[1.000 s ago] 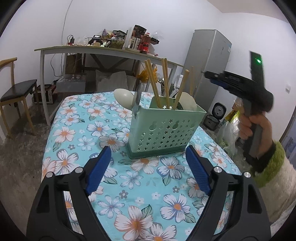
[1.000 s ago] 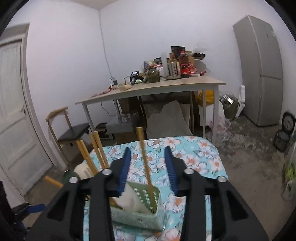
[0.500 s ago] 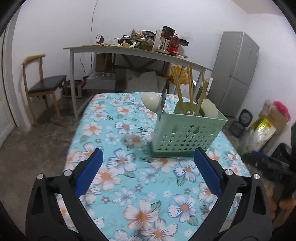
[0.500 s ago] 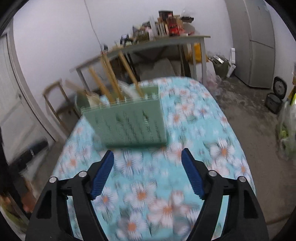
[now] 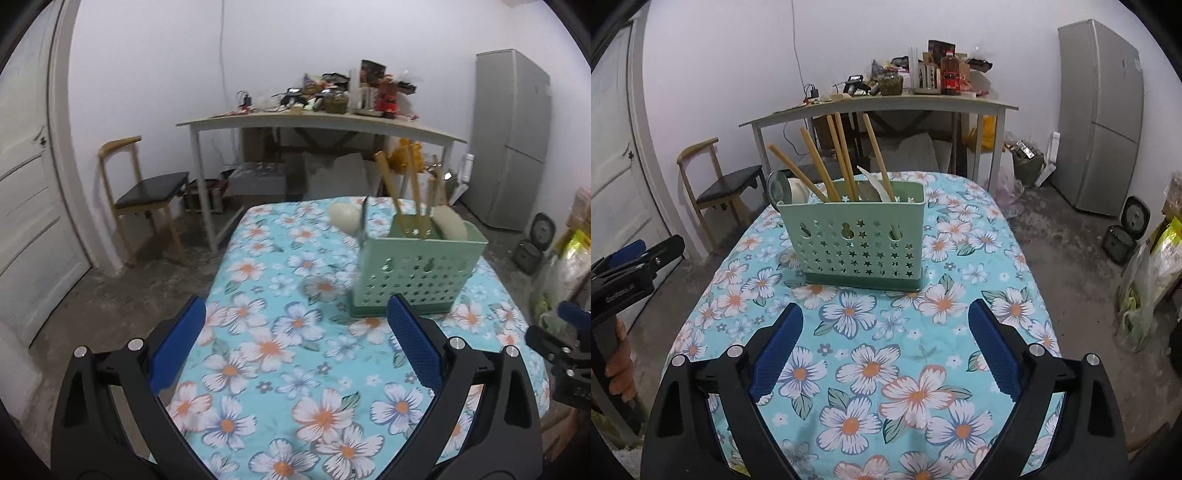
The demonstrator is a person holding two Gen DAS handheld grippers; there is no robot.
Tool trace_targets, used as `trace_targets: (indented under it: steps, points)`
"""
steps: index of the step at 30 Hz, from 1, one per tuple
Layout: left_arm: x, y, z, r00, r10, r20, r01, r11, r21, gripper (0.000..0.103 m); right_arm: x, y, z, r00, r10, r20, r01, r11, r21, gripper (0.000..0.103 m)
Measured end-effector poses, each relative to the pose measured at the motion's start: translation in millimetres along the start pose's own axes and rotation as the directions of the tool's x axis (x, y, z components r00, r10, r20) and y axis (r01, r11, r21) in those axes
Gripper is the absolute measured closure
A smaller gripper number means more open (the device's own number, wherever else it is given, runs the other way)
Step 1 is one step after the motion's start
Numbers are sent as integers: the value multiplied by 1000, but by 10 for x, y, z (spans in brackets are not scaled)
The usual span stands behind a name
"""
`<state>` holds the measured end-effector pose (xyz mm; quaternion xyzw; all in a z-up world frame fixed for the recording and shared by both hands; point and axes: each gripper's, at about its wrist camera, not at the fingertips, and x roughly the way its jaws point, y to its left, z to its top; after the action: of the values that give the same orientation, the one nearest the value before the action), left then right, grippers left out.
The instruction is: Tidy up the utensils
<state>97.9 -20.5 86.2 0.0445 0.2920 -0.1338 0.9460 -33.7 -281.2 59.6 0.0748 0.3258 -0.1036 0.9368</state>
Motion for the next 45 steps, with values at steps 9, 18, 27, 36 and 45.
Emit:
trace_targets:
  steps: [9, 18, 27, 36, 45]
  points:
    - [72, 173, -97, 990, 89, -111, -95, 994, -52, 8, -22, -1, -64, 999, -29, -14, 29, 1000, -6, 14]
    - [159, 208, -201, 974, 119, -195, -126, 992, -22, 8, 64, -16, -45, 999, -29, -33, 29, 1000, 6, 14]
    - [175, 206, -233, 962, 138, -237, -142, 990, 2, 8, 76, -86, -49, 998, -44, -37, 45, 999, 22, 14]
    - [106, 229, -196, 965, 159, -211, -161, 987, 8, 8, -41, -349, -89, 994, -109, -28, 111, 992, 58, 14]
    - [115, 156, -216, 964, 148, -219, -149, 989, 11, 8, -92, -478, -114, 992, -123, -32, 125, 990, 70, 14]
